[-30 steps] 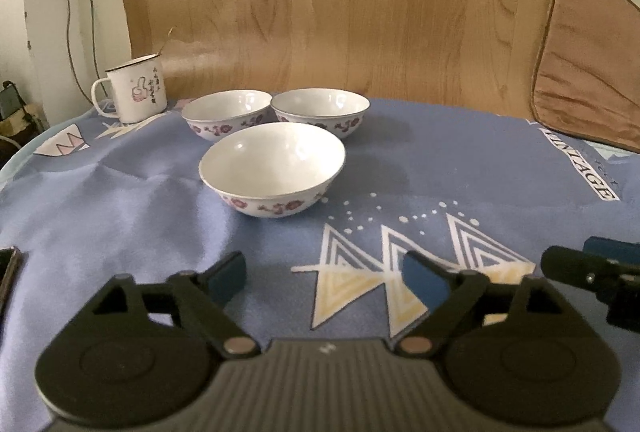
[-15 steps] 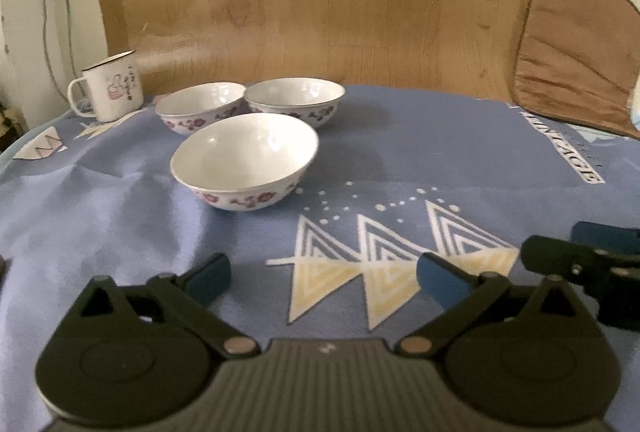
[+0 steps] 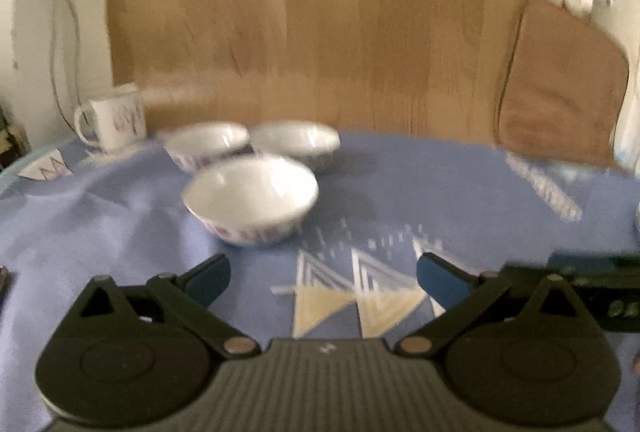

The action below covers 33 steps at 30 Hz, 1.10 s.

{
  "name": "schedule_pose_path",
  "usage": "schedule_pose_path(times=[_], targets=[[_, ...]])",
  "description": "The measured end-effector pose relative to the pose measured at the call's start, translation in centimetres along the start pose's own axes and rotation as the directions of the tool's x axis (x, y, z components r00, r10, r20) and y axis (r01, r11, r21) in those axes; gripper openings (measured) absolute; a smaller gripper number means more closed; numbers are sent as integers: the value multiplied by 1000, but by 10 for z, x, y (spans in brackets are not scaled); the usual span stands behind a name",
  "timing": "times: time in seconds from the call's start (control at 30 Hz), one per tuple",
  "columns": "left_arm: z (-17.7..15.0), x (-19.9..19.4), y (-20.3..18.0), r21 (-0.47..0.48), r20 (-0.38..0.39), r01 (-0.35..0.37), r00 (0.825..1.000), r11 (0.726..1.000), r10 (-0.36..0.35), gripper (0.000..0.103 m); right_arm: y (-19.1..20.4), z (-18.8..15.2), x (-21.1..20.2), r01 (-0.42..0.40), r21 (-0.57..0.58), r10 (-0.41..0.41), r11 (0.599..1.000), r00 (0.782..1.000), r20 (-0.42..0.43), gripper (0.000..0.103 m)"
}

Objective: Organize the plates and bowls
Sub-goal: 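Move both tools back toward the three red-flowered bowls, then grasp a red-flowered bowl rim with the right tool while the left grasps another bowl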

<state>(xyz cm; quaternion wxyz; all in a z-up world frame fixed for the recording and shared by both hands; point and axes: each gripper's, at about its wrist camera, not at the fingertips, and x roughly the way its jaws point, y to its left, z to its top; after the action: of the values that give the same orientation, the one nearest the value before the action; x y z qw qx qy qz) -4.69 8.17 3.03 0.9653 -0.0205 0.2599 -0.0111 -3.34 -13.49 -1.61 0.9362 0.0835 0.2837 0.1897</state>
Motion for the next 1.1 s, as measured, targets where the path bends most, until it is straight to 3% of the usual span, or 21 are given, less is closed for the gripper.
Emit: schedule_pose_path(times=[0.07, 0.13, 0.2, 0.23, 0.37, 0.47, 0.63, 0.73, 0.83, 1.0, 1.03, 1.1], targets=[[-1, -12, 13, -75, 67, -3, 998, 997, 8, 103, -1, 2, 1, -4, 6, 4, 1000, 1000, -5, 73], [1, -16, 30, -170, 90, -16, 995, 985, 32, 103, -2, 5, 2, -9, 20, 10, 1000, 1000, -19, 62], [3, -13, 49, -283, 71, -37, 996, 958, 59, 103, -2, 15, 7, -50, 51, 53, 997, 997, -55, 34], [3, -10, 60, -337, 51, -54, 996, 940, 76, 102, 0, 22, 10, -78, 73, 83, 994, 994, -65, 31], [-1, -7, 90, -485, 27, -67, 995, 872, 91, 98, 20, 53, 28, -154, 76, 159, 985, 985, -69, 29], [-4, -9, 96, -516, 30, -79, 993, 853, 110, 97, 35, 66, 59, -186, 53, 191, 981, 975, -112, 29], [-5, -12, 96, -522, 35, -102, 989, 847, 141, 92, 47, 72, 115, -205, 123, 228, 971, 951, -207, 29], [-4, -9, 96, -519, 26, -96, 991, 849, 128, 77, 56, 72, 136, -188, 144, 221, 972, 937, -269, 9], [-3, -5, 93, -502, 11, -67, 996, 862, 83, 58, 51, 70, 130, -194, 171, 236, 966, 932, -275, 6], [0, 2, 87, -479, 19, 65, 998, 875, -64, 51, 43, 64, 104, -187, 150, 223, 971, 935, -275, 6], [0, 5, 82, -465, 3, 70, 997, 883, -77, 43, 40, 63, 101, -190, 152, 226, 970, 933, -279, 6], [2, 14, 70, -424, -63, 64, 993, 903, -100, 16, 31, 58, 89, -197, 157, 235, 968, 930, -281, 6]])
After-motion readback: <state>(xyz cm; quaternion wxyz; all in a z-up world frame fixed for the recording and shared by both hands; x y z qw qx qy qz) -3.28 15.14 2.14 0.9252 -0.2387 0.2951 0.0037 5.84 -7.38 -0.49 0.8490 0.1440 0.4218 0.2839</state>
